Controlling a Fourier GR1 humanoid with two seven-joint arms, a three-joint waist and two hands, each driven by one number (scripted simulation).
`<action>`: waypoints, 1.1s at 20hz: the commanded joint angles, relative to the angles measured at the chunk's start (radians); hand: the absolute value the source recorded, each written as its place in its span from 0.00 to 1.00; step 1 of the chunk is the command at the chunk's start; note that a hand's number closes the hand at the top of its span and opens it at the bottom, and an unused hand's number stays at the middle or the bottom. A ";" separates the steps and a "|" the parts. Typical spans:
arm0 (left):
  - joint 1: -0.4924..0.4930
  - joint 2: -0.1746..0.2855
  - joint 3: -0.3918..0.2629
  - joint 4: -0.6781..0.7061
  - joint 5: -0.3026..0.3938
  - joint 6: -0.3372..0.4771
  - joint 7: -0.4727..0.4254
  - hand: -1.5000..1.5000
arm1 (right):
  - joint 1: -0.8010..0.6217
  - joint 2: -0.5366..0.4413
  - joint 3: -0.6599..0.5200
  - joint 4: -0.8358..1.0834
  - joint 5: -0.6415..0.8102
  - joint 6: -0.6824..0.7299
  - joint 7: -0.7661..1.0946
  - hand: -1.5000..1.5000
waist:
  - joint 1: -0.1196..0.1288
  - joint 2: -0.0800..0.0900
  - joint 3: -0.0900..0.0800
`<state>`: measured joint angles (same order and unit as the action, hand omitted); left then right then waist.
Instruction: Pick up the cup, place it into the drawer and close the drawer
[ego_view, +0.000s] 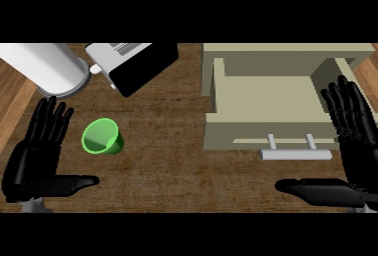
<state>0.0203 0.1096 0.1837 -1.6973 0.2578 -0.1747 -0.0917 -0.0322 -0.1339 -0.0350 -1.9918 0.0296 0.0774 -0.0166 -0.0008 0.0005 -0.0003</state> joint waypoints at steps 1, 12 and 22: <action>-0.032 0.032 0.066 0.190 -0.031 -0.020 -0.122 0.00 | -0.040 -0.016 -0.023 0.005 -0.011 0.011 0.026 0.00 | -0.002 0.001 0.000; -0.107 0.067 0.100 0.533 -0.134 0.028 -0.270 0.00 | -0.030 -0.017 -0.055 -0.023 -0.044 0.043 0.048 0.00 | -0.003 0.000 0.000; -0.316 0.146 0.165 1.153 -0.174 -0.054 -0.688 0.00 | -0.022 -0.034 -0.090 0.045 -0.063 0.095 -0.015 0.00 | -0.010 0.003 -0.001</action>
<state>-0.2017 0.2201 0.3229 -0.7713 0.1018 -0.2052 -0.6403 -0.0388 -0.1489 -0.0985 -1.9850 -0.0115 0.1440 -0.0170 -0.0072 0.0020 -0.0009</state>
